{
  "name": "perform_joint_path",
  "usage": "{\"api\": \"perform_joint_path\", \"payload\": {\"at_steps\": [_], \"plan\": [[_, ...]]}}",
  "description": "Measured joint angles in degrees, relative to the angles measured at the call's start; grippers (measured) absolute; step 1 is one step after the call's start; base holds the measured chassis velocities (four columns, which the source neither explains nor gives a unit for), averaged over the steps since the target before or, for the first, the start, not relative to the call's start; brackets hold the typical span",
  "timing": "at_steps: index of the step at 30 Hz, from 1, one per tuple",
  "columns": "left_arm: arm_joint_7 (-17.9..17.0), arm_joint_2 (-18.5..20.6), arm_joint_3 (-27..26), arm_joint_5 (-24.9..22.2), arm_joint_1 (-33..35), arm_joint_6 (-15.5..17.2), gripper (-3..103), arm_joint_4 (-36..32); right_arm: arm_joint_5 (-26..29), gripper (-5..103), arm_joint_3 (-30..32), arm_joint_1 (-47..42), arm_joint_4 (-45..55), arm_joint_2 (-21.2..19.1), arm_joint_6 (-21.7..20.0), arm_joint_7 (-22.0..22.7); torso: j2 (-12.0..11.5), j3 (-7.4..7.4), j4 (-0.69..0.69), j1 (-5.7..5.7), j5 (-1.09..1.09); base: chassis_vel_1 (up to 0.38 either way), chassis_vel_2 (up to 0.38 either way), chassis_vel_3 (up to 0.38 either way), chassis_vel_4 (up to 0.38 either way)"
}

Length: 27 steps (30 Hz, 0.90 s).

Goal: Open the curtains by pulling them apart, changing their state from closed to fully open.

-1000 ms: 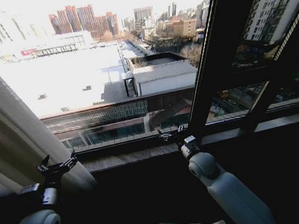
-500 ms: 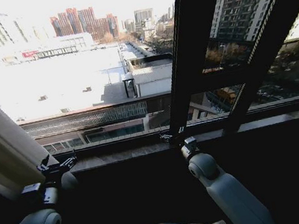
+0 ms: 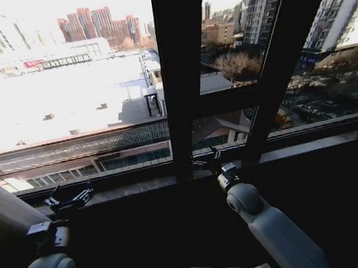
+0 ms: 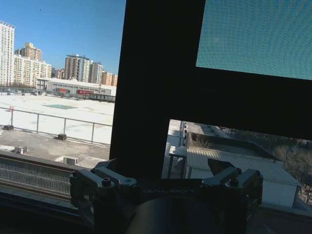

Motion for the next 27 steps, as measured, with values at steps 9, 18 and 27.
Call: {"api": "perform_joint_path", "payload": {"at_steps": [9, 18, 27], "plan": [[0.0, -0.34, -0.23, 0.49, 0.76, -0.27, 100, -0.29, 0.1, 100, -0.05, 0.39, -0.61, 0.39, 0.14, -0.12, 0.0, 0.0, 0.01, 0.0, -0.02, -0.339, -0.358, 0.354, 0.361], [0.0, -0.66, -0.07, 0.77, 0.87, -0.37, 100, -0.58, 0.1, 100, 0.47, 0.18, -0.51, 0.14, 0.21, -0.13, 0.0, 0.0, 0.0, 0.0, -0.01, -0.366, -0.35, 0.359, 0.346], [0.0, -1.19, -0.55, 1.5, 1.85, -0.91, 100, -0.94, 0.06, 100, 0.63, -0.55, -0.18, 0.45, 0.35, -0.02, 0.0, 0.0, 0.0, 0.0, -0.01, -0.321, -0.375, 0.333, 0.386]]}}
